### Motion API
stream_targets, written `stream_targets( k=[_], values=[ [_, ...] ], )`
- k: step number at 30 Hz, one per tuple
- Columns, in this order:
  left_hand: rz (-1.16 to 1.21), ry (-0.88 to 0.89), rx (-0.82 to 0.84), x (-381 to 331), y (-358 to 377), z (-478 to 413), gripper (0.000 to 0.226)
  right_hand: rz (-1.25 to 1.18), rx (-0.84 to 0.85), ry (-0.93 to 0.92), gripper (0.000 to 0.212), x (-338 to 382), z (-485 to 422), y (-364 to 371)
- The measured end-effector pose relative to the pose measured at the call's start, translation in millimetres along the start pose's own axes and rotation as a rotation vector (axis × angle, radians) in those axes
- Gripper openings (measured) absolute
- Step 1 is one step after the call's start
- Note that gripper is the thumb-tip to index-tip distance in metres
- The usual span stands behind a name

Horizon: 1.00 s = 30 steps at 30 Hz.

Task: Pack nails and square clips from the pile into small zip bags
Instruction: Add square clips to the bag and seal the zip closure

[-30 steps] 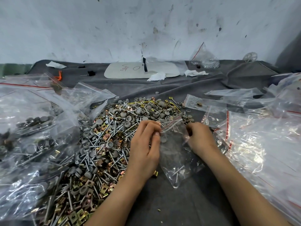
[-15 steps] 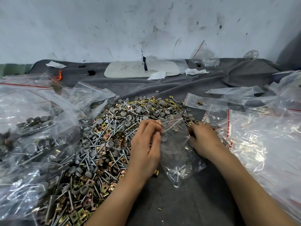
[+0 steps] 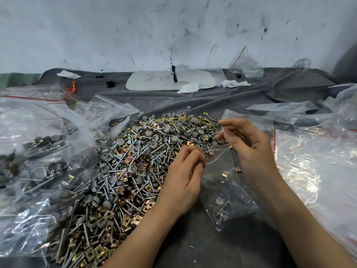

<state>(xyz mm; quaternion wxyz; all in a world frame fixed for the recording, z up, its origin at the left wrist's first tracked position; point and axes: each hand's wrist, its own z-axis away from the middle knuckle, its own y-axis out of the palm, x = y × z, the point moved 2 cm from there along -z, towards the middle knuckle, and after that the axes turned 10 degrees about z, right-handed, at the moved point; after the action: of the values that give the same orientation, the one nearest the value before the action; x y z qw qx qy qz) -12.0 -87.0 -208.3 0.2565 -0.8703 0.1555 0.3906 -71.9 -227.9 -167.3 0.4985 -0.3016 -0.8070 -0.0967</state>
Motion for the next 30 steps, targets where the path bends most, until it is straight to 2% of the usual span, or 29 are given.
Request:
stream_targets(
  k=[6, 9, 13, 16, 19, 22, 26, 28, 30],
  values=[
    [0.037, 0.071, -0.011, -6, -1, -1, 0.018, 0.092, 0.116, 0.008, 0.024, 2, 3, 5],
    [0.059, 0.099, -0.052, -8, -3, 0, 0.018, 0.13, 0.139, 0.001, 0.013, 1, 3, 3],
    [0.072, 0.107, -0.12, -8, -6, -1, 0.02, 0.079, 0.026, -0.005, 0.011, -1, 0, -4],
    [0.08, 0.113, -0.157, -8, -7, -1, 0.019, 0.122, -0.042, 0.087, 0.015, -15, -4, -8],
    [0.073, 0.117, -0.175, -8, -9, -1, 0.019, 0.307, 0.001, 0.164, 0.011, -33, -5, -4],
    [0.059, 0.125, -0.199, -9, -10, -1, 0.02, 0.535, 0.15, 0.19, 0.009, -48, -3, 8],
    [0.04, 0.117, -0.327, -10, -15, -2, 0.016, 0.715, 0.417, 0.16, 0.044, -60, -1, 21],
    [0.049, 0.097, -0.407, -9, -19, -3, 0.015, 0.805, 0.368, 0.102, 0.044, -61, -1, 23],
    [0.041, 0.076, -0.466, -8, -23, -3, 0.017, 0.882, 0.291, 0.037, 0.03, -61, -2, 25]
  ],
)
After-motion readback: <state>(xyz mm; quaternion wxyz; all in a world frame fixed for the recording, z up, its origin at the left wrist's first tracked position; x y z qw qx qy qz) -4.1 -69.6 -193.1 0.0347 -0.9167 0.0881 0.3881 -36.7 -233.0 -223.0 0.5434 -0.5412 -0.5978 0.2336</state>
